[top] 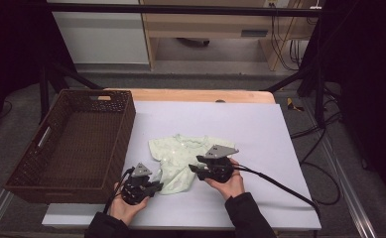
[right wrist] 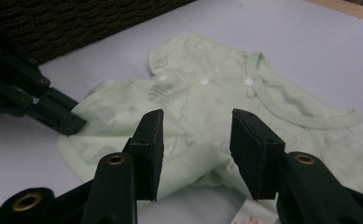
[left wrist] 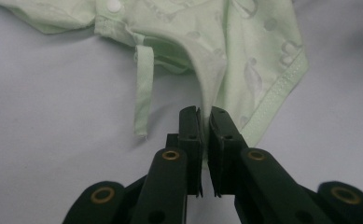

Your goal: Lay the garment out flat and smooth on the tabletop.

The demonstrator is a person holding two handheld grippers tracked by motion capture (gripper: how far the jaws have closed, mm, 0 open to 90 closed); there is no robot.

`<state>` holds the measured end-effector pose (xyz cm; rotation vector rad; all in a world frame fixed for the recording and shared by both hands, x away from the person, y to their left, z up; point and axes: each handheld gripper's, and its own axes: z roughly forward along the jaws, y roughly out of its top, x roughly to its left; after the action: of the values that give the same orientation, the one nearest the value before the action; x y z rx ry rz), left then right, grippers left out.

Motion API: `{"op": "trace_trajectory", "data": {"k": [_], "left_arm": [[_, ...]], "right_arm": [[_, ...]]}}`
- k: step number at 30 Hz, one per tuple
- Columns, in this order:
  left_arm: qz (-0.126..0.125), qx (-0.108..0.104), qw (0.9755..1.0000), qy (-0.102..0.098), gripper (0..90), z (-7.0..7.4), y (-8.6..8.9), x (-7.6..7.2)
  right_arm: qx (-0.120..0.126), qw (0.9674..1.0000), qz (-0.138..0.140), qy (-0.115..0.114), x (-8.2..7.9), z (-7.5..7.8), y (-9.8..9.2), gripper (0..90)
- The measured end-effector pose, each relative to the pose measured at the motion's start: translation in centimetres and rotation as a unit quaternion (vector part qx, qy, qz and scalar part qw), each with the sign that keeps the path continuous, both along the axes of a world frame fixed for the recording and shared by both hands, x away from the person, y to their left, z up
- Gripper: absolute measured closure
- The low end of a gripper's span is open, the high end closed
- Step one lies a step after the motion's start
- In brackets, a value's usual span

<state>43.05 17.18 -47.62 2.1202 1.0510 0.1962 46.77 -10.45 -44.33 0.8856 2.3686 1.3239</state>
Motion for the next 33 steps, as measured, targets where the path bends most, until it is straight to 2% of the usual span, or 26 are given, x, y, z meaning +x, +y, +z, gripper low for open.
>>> {"op": "trace_trajectory", "data": {"k": [2, 3, 4, 5, 8, 12, 16, 19, 24, 30, 32, 33], "left_arm": [[0.0, -0.001, 1.0, 0.001, 83.8, 0.0, 0.0, 0.0], [0.0, -0.001, 1.0, 0.001, 83.9, 0.0, 0.0, 0.0], [0.0, -0.001, 1.0, 0.001, 83.9, 0.0, 0.0, 0.0], [0.0, -0.001, 1.0, 0.001, 83.9, 0.0, 0.0, 0.0], [0.0, -0.001, 1.0, 0.001, 83.9, 0.0, 0.0, 0.0], [0.0, -0.001, 1.0, 0.0, 83.9, 0.0, 0.0, 0.0], [0.0, -0.001, 1.0, 0.001, 83.9, 0.0, 0.0, 0.0], [0.0, -0.001, 1.0, 0.0, 83.9, 0.0, 0.0, 0.0], [0.0, -0.002, 1.0, 0.001, 84.0, 0.0, 0.0, 0.0], [-0.001, -0.002, 1.0, 0.001, 84.0, 0.0, 0.0, 0.0], [-0.001, -0.001, 1.0, 0.0, 84.0, 0.0, 0.0, 0.0], [-0.001, -0.002, 1.0, 0.0, 84.0, 0.0, 0.0, 0.0]], "right_arm": [[-0.009, 0.9999, -0.002, 0.005, -0.6, -0.3, -0.5, 58.0], [-0.02, 0.9996, -0.004, 0.017, -1.0, -1.1, -1.0, 61.9], [-0.02, 0.9996, -0.004, 0.017, -1.0, -1.1, -1.0, 61.9], [-0.026, 0.9992, -0.008, 0.028, -1.1, -1.8, -1.4, 65.6], [-0.031, 0.9986, -0.012, 0.04, -0.8, -2.4, -1.3, 69.8], [-0.023, 0.9981, -0.016, 0.055, -0.1, -3.3, -0.8, 70.9], [-0.027, 0.998, -0.023, 0.053, 0.6, -3.7, -0.4, 69.5], [-0.02, 0.998, -0.024, 0.055, 1.2, -3.9, 0.0, 68.4], [-0.04, 0.9978, -0.017, 0.05, 1.7, -4.1, 0.8, 68.2], [-0.034, 0.9977, -0.011, 0.058, 2.1, -4.1, 1.0, 78.7], [-0.036, 0.9978, -0.007, 0.056, 2.0, -4.0, 1.0, 84.4], [-0.045, 0.9975, -0.005, 0.054, 1.8, -3.6, 0.7, 87.3]]}}
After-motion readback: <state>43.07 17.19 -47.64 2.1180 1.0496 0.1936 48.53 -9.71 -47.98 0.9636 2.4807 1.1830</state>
